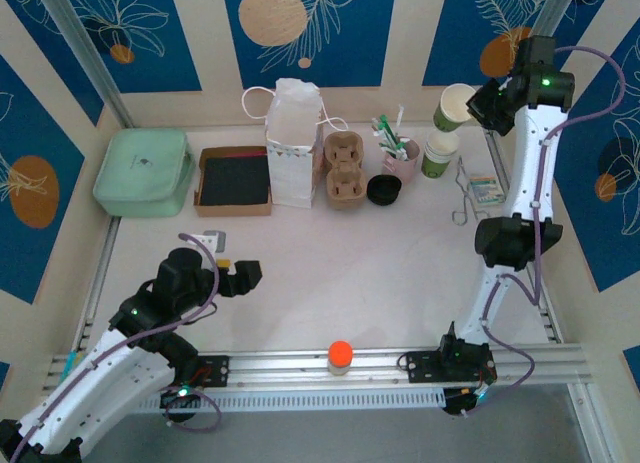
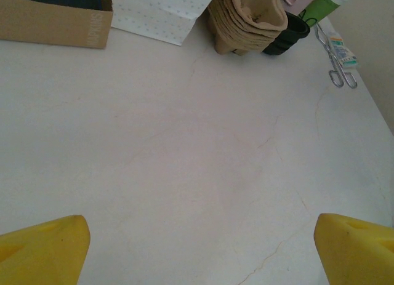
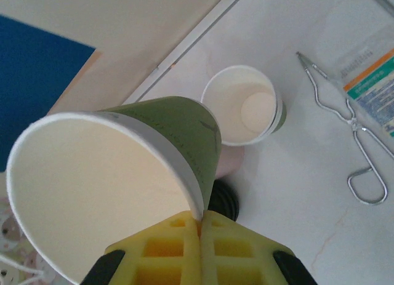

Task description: Pack the takeout coffee

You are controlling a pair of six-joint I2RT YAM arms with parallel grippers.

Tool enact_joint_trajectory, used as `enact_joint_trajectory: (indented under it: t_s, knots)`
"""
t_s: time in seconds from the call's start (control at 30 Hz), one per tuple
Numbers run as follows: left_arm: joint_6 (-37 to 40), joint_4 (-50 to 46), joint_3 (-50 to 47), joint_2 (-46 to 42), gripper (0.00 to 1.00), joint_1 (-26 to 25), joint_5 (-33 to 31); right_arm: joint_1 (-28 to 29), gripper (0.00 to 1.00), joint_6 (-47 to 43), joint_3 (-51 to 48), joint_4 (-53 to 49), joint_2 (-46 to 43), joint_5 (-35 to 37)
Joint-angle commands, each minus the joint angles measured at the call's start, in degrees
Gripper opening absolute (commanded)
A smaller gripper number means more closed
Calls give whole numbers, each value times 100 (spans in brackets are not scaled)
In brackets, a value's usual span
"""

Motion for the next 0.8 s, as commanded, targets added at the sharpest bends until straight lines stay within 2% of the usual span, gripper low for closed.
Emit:
enact_joint_trajectory:
  t_s: [0.0, 0.27, 0.77]
  knots:
    - [73, -14, 167, -14, 94, -57, -36, 231, 3, -193, -431, 82, -496, 35]
    - [76, 34, 192, 86, 94, -59, -9, 676, 3, -370, -1574, 403, -1277, 7]
    - [84, 259, 192, 389, 94, -58, 30, 1263, 3, -723, -3007, 574, -2097, -360]
